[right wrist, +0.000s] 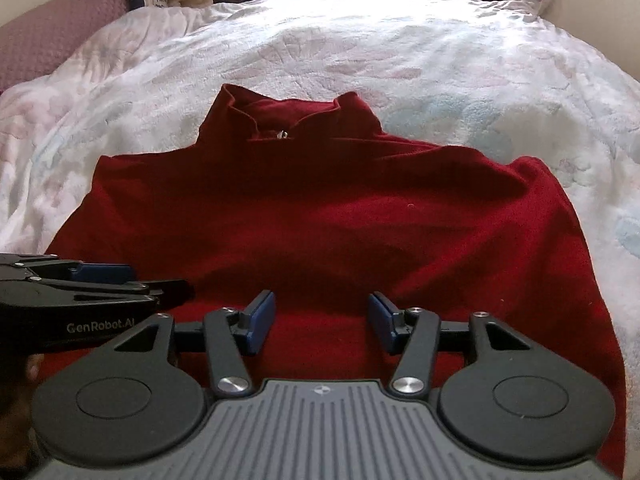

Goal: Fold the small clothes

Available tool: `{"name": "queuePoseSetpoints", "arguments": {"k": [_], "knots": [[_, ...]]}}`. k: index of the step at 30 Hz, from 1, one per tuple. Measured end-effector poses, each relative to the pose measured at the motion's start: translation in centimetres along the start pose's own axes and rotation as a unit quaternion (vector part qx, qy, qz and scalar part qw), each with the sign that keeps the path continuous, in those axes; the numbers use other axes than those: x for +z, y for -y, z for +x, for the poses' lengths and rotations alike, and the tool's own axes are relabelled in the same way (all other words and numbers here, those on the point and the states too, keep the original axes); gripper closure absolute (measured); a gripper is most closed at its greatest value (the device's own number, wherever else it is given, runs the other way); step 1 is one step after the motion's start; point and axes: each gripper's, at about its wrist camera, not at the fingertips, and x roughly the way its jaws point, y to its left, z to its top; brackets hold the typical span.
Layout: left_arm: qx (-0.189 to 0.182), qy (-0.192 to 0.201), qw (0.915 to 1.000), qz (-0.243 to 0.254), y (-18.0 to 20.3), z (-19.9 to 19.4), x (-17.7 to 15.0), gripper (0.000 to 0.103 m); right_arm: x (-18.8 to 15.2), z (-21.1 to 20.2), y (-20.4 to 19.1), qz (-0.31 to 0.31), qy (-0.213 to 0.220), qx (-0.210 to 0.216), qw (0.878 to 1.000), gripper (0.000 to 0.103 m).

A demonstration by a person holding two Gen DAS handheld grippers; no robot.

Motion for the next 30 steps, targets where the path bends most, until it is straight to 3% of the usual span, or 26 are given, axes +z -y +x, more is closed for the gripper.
{"name": "queuePoseSetpoints", "arguments": {"k": [10, 19, 26, 30], "knots": [[0.010, 0.004, 0.9999, 0.014, 0.1, 0.3, -0.3, 0.043, 0.1, 0.6, 0.1, 0.005, -0.014, 0.000, 1.000, 0.039], [0.007, 0.009, 0.9999, 0.007, -0.6, 0.0, -0.9, 0.043, -0.4, 1.1, -1.6, -0.035, -0.018, -0.040, 0.998, 0.033], [0.028, 0.017, 0.9992, 0.021, -0.4, -0.3, -1.1, 0.042, -1.0, 1.0, -1.3, -0.027, -0.004, -0.028, 0.999, 0.028], [0.067, 0.018, 0.9973, 0.021, -1.6, -0.2, -0.9, 0.042, -0.9, 0.8, -1.1, -0.026, -0.002, -0.021, 0.999, 0.028]]}}
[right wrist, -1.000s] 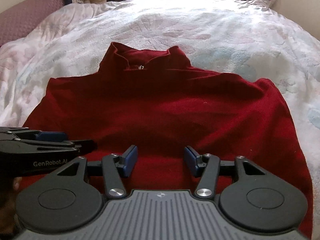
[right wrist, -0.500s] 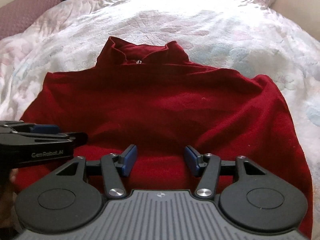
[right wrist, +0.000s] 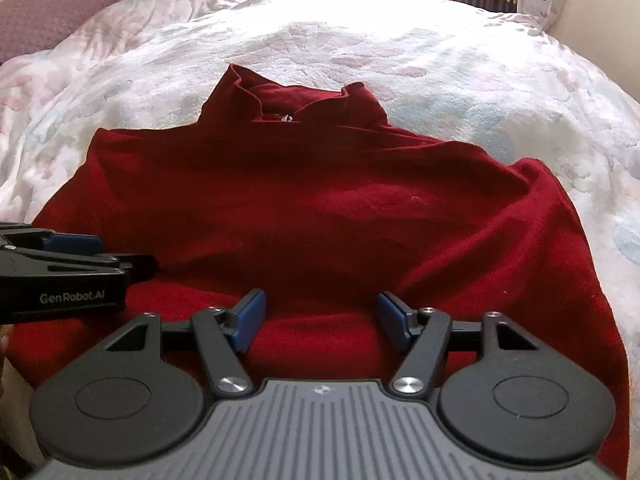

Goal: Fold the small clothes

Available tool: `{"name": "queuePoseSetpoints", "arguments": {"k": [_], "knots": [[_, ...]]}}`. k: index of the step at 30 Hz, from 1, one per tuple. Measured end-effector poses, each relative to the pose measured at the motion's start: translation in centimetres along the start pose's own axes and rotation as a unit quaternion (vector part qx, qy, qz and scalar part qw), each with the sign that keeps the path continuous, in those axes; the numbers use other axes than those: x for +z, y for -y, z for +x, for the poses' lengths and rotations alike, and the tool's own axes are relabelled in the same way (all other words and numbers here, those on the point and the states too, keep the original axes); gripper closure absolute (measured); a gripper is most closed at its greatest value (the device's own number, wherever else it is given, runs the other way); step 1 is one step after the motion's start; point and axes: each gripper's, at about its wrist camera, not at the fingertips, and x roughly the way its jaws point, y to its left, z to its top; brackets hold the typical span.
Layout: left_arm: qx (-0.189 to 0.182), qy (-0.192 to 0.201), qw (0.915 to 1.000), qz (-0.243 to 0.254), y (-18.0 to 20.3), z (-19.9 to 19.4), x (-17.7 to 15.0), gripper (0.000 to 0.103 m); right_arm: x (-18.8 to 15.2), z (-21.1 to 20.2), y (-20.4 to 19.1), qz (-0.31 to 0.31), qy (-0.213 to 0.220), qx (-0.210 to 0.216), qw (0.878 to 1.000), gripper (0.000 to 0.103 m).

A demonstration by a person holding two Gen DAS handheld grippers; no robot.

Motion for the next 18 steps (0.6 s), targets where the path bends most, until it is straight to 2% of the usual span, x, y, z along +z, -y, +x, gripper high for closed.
{"name": "queuePoseSetpoints", "arguments": {"k": [5, 10, 18], "knots": [[-0.014, -0.009, 0.9994, -0.030, -1.7, 0.3, 0.1, 0.043, -0.3, -0.1, 0.2, -0.002, 0.008, 0.006, 1.000, 0.028], [0.012, 0.003, 0.9999, 0.011, -0.1, 0.2, -0.3, 0.043, -0.6, 0.1, -0.1, -0.004, 0.014, -0.001, 1.000, 0.027], [0.028, 0.030, 0.9990, 0.016, 0.5, 0.3, -1.4, 0.042, -1.1, 0.1, -1.0, -0.015, 0.028, -0.025, 0.999, 0.026]]}}
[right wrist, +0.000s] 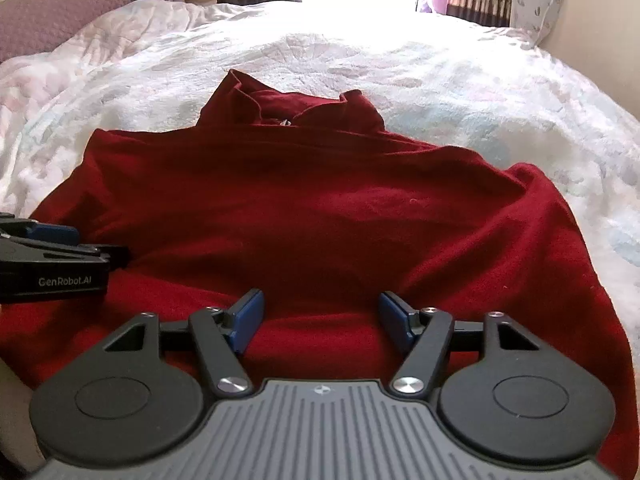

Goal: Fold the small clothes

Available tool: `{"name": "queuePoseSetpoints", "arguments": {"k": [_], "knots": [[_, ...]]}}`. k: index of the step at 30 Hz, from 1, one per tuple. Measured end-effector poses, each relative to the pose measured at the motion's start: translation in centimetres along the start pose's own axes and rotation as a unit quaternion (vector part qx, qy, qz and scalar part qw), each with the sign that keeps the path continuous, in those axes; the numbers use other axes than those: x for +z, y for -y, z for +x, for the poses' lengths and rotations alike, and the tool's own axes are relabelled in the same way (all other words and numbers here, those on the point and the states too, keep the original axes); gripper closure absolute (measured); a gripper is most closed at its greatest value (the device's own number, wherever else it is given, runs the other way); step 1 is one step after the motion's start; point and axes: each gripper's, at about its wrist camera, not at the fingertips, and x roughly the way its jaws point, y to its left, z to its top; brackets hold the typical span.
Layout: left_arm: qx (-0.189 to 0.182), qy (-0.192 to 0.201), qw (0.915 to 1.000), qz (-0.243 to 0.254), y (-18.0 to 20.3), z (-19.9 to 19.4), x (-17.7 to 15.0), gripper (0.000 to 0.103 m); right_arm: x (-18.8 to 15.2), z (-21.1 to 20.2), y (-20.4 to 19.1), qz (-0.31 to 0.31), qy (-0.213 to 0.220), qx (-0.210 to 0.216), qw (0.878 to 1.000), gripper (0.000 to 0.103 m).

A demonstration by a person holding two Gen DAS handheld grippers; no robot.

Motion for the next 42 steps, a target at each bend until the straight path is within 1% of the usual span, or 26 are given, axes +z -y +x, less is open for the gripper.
{"name": "queuePoseSetpoints", "arguments": {"k": [2, 8, 15, 25, 33, 42], "knots": [[0.007, 0.004, 0.9999, 0.008, 0.4, -0.1, -0.2, 0.042, 0.0, 0.0, 0.0, 0.001, 0.001, 0.000, 1.000, 0.026], [0.012, 0.001, 0.9999, 0.007, 0.5, 0.1, -0.1, 0.042, 0.0, -0.1, 0.5, 0.010, 0.000, 0.009, 1.000, 0.026], [0.032, 0.001, 0.9992, 0.023, 1.5, 0.0, 0.0, 0.042, -0.1, -0.2, 0.6, 0.008, -0.001, 0.010, 1.000, 0.025], [0.038, -0.003, 0.9989, 0.027, 1.7, 0.0, 0.1, 0.042, 0.3, -0.1, 0.4, 0.005, -0.009, 0.009, 1.000, 0.025], [0.048, -0.009, 0.9982, 0.037, 2.4, 0.0, 0.3, 0.042, 0.5, -0.2, 0.9, 0.007, -0.015, 0.023, 1.000, 0.025], [0.055, -0.011, 0.9974, 0.044, 2.9, -0.1, 0.4, 0.042, 0.6, -0.2, 0.9, 0.006, -0.019, 0.029, 0.999, 0.025]]}}
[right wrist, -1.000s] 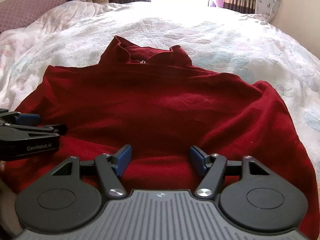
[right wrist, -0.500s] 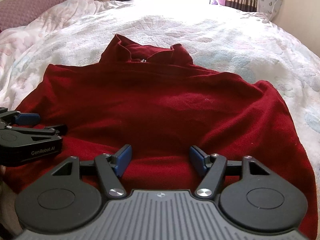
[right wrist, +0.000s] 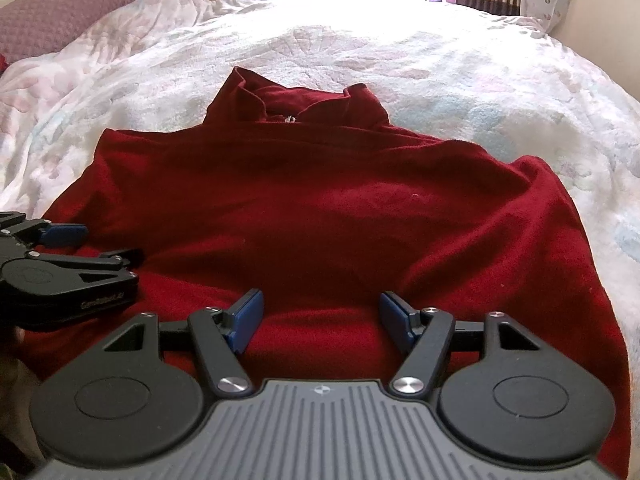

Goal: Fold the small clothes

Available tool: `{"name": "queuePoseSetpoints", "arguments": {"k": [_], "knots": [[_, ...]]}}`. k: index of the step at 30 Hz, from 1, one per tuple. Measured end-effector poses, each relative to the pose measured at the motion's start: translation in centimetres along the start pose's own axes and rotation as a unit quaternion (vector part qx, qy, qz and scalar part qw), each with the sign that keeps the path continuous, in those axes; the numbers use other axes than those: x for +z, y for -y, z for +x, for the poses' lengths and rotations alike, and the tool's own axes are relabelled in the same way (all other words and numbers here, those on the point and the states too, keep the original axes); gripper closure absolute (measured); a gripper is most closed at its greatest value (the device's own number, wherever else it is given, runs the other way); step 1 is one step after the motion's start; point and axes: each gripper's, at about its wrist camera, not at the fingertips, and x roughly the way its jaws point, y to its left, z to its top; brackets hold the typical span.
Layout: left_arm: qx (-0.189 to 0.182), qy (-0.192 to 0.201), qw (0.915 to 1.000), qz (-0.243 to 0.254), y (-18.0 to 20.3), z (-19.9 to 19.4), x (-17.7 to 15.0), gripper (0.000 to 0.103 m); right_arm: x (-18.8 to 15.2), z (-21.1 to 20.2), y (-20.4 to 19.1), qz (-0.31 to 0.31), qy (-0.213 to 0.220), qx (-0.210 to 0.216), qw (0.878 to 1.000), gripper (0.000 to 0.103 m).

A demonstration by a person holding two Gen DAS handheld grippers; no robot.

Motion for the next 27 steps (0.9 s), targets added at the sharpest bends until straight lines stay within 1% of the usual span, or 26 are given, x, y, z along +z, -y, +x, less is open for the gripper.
{"name": "queuePoseSetpoints", "arguments": {"k": [11, 14, 17, 19, 20, 24, 26, 27], "knots": [[-0.001, -0.002, 1.0000, 0.001, 0.0, 0.1, 0.1, 0.042, 0.1, 0.0, 0.0, 0.002, -0.006, -0.002, 1.000, 0.024], [-0.001, -0.003, 1.0000, 0.003, 0.0, 0.2, 0.3, 0.042, -0.1, 0.1, 0.0, 0.003, -0.002, -0.001, 1.000, 0.023], [-0.004, -0.007, 1.0000, 0.004, -0.1, 0.0, 0.4, 0.042, -0.1, -0.1, 0.5, 0.009, 0.001, 0.009, 1.000, 0.023], [-0.005, -0.016, 0.9999, -0.004, -0.4, -0.5, 0.8, 0.042, 0.0, -0.4, 1.1, 0.026, 0.001, 0.024, 0.999, 0.023], [-0.007, -0.018, 0.9998, -0.006, -0.5, -0.9, 1.1, 0.042, 0.0, -1.0, 1.8, 0.047, 0.001, 0.035, 0.998, 0.023], [-0.047, 0.001, 0.9988, -0.013, -1.0, -2.4, 2.1, 0.042, 0.6, -1.9, 1.8, 0.063, 0.002, 0.035, 0.997, 0.023], [-0.052, 0.006, 0.9986, -0.009, -1.1, -2.2, 2.7, 0.042, 1.5, -2.1, 1.2, 0.056, 0.015, 0.037, 0.998, 0.023], [-0.048, 0.005, 0.9988, -0.002, -1.1, -1.7, 2.9, 0.042, 2.0, -2.1, 0.8, 0.056, 0.024, 0.045, 0.997, 0.023]]}}
